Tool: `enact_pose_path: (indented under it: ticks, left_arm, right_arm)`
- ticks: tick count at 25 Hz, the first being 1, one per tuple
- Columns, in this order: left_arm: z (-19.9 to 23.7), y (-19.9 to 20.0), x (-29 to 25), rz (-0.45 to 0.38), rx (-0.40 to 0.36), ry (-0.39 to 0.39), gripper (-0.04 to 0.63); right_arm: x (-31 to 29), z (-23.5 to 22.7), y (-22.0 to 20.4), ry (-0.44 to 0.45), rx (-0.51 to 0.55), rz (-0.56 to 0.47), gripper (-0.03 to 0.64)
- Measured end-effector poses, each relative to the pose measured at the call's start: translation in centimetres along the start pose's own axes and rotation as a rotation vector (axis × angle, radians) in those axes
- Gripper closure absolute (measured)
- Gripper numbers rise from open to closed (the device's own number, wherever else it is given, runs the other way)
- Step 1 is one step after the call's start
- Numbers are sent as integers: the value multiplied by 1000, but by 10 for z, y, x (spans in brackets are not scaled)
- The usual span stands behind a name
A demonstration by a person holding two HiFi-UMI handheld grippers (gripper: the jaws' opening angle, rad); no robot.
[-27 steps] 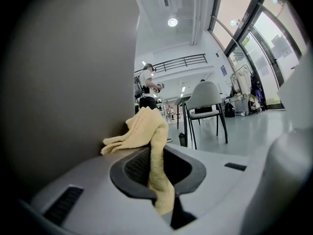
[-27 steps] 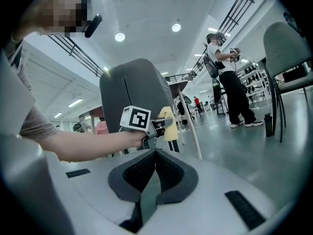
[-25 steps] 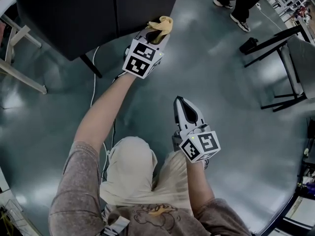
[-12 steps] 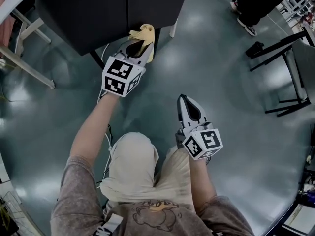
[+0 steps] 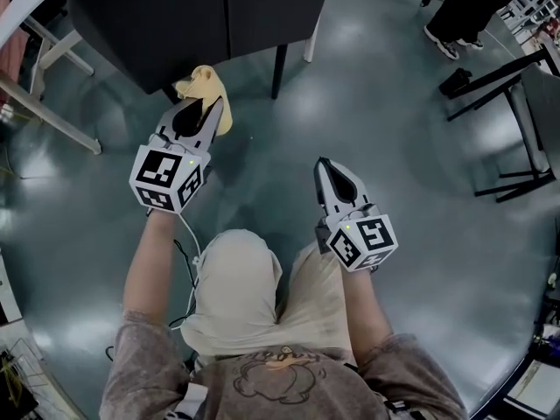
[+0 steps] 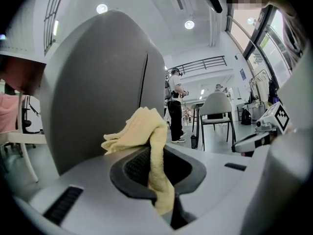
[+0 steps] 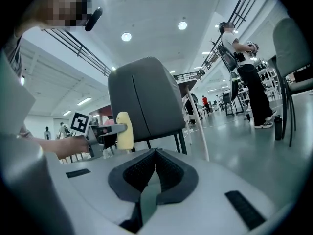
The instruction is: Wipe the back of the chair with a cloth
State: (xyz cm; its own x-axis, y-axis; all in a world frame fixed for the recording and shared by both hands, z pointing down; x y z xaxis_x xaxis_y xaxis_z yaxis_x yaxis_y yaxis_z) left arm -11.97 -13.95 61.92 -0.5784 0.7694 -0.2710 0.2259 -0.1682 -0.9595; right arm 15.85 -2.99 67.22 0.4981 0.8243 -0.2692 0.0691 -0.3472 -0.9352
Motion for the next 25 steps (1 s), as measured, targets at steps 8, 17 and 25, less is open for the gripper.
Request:
enact_pose_path:
  ticks: [8,17,25]
  left_arm:
    - [2,-9,40,-30,69,19,545]
    - [3,17,32,-41,55,-2,543]
    - [22,143,63,-22,79,-51,543]
  right_arm:
    - [-10,-2,3,14,13,15,592]
    - [-23,2,39,33,15,-5,592]
    - [-16,48,180,77,32,18,592]
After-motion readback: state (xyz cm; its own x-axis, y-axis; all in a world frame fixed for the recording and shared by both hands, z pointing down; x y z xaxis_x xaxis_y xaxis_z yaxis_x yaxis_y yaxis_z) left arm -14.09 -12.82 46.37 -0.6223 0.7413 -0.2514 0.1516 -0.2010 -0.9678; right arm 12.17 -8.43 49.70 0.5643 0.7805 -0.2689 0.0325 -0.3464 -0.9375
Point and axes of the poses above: the fingertips, and each gripper's own axes: x backward along the fingers, z to its left, y out of its top, the point moved 9 cm from there along x, backward along the fingers, and after that the axes turned 9 degrees about z, right-handed, at the moved point
